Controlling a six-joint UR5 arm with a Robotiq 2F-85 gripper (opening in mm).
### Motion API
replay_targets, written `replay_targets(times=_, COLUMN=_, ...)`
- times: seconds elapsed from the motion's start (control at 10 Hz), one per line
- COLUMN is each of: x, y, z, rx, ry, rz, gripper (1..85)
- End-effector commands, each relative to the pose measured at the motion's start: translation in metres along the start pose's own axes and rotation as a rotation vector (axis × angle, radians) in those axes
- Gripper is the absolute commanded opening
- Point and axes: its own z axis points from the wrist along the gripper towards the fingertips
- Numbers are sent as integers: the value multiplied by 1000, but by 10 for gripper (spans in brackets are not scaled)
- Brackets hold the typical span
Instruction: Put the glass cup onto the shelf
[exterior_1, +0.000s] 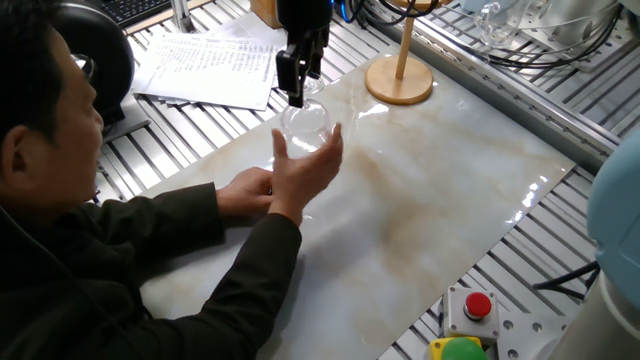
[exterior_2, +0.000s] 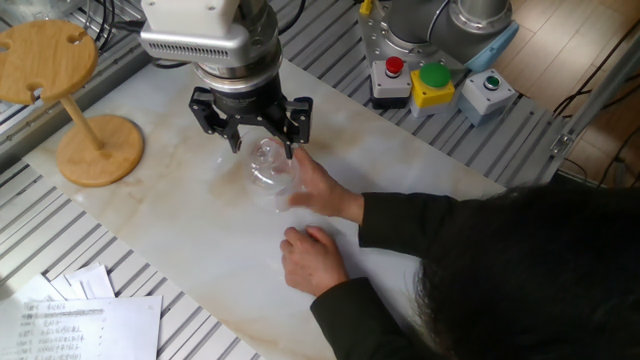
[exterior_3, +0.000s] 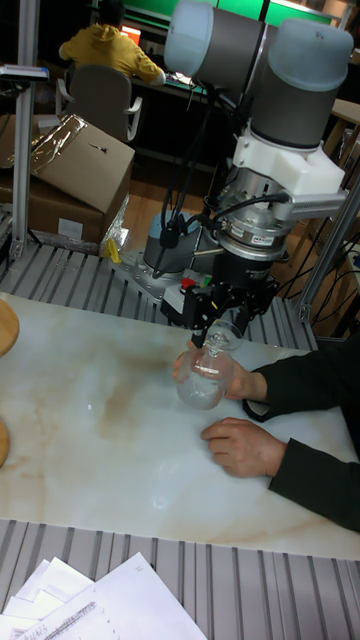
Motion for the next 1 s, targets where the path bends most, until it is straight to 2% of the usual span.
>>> replay_targets(times=0.0, x=-1, y=0, z=-2, rx=2, ry=1, rz=28, gripper=10)
replay_targets(times=0.2, x=-2, y=-13, z=-5, rx=48, ry=-6, rz=0, gripper=10)
replay_targets(times=0.3, x=-3, y=-17, z=-7, rx=56, ry=-5, rz=-6, gripper=10)
replay_targets(times=0.4, x=-4, y=-30, z=-9, rx=86, ry=-4, rz=-34, gripper=10)
replay_targets(times=0.7, x=-14, y=-79, z=-17, rx=117, ry=-23, rz=-125, gripper=10)
replay_targets(times=0.8, x=-15, y=-90, z=-14, rx=148, ry=-34, rz=-147, gripper=10)
replay_targets(times=0.9, x=-15, y=-93, z=-13, rx=160, ry=-28, rz=-159, gripper=10)
